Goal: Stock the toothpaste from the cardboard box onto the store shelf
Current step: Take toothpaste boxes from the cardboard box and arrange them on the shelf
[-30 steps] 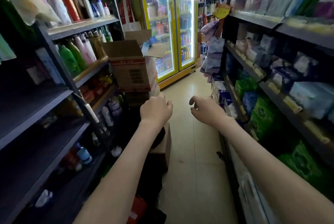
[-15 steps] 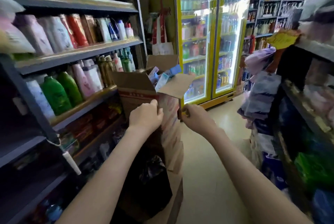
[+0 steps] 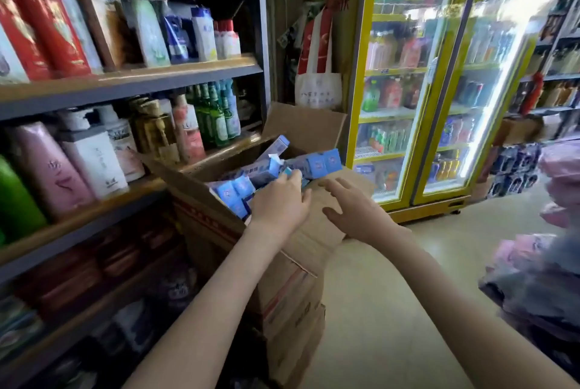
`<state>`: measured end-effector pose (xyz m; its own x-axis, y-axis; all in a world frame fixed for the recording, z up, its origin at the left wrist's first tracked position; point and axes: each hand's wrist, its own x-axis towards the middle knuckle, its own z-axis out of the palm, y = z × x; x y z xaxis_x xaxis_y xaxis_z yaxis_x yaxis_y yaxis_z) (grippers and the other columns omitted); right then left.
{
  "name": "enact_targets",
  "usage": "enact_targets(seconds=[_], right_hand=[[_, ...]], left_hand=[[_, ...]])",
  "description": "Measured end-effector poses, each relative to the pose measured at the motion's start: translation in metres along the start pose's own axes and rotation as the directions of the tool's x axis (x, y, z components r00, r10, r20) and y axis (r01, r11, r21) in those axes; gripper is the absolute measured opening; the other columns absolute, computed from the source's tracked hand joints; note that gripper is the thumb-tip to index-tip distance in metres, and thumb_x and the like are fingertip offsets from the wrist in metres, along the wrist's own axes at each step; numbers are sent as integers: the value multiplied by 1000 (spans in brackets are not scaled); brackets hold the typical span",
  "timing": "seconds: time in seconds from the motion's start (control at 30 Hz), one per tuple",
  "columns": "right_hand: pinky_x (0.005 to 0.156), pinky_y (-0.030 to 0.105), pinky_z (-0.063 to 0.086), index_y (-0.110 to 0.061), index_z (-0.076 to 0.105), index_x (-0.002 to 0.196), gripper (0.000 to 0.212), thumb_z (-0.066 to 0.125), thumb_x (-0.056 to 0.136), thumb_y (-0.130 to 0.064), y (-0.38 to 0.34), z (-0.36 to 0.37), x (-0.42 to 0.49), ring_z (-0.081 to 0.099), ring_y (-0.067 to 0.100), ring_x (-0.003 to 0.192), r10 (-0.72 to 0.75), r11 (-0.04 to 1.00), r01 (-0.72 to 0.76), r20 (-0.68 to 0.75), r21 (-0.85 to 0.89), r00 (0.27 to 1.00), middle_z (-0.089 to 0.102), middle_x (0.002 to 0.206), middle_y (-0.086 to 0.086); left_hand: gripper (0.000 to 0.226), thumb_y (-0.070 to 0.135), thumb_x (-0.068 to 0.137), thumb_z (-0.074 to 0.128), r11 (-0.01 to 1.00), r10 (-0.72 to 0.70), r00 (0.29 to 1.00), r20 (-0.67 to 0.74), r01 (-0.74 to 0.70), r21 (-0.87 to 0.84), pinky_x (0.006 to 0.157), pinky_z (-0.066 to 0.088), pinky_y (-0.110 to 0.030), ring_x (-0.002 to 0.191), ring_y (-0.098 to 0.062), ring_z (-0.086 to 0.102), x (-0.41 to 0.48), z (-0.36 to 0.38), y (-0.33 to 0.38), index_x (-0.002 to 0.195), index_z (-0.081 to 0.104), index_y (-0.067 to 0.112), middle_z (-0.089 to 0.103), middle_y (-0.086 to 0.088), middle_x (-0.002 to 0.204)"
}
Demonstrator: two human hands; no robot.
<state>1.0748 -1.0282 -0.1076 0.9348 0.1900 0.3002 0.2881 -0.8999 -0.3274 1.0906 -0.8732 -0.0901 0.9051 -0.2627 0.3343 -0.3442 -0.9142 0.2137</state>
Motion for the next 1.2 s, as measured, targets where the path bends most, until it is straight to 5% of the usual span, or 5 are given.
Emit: enact_targets(seconds=[0.3,0.6,0.9,1.1,1.2], right_hand=[[101,46,29,-19,30,149,91,68,73,-52,118,25,157,47,30,118,-461,828,457,71,-325,885,49,130,4],[59,33,49,-10,66,87,64,87,34,-39,130,54,229,60,27,62,-804,544,780,73,-310,590,62,73,5],[68,15,40,-24,53,121,44,69,82,-37,138,-4,315,54,6,90,-464,704,467,-151,535,873,58,102,-8],[74,28,52,-25,60,112,32,64,86,-42,159,-5,348,62,8,90,-124,445,158,-115,882,986,63,100,-6],[61,18,50,-12,58,113,24,55,95,-28,164,-3,352,62,4,75,-216,168,55,-18,984,976,59,90,1]], left_hand=[[61,41,94,53,910,-415,909,47,415,22,92,45,-41,128,-30,45,119,75,-17,146,28,20,43,-8,144],[59,40,92,58,790,-609,779,149,613,23,83,45,-35,117,-25,51,148,88,-30,143,33,24,46,-2,138],[43,56,94,46,553,-702,648,295,757,-349,92,44,-26,108,-12,56,184,74,-44,125,52,28,58,5,127],[75,69,91,24,167,-758,482,440,795,-583,93,50,-30,100,-18,63,206,83,-40,145,38,18,59,-12,125],[78,72,90,24,-46,-761,453,465,676,-735,73,56,-26,87,-23,70,206,80,-36,137,47,14,69,-18,104]])
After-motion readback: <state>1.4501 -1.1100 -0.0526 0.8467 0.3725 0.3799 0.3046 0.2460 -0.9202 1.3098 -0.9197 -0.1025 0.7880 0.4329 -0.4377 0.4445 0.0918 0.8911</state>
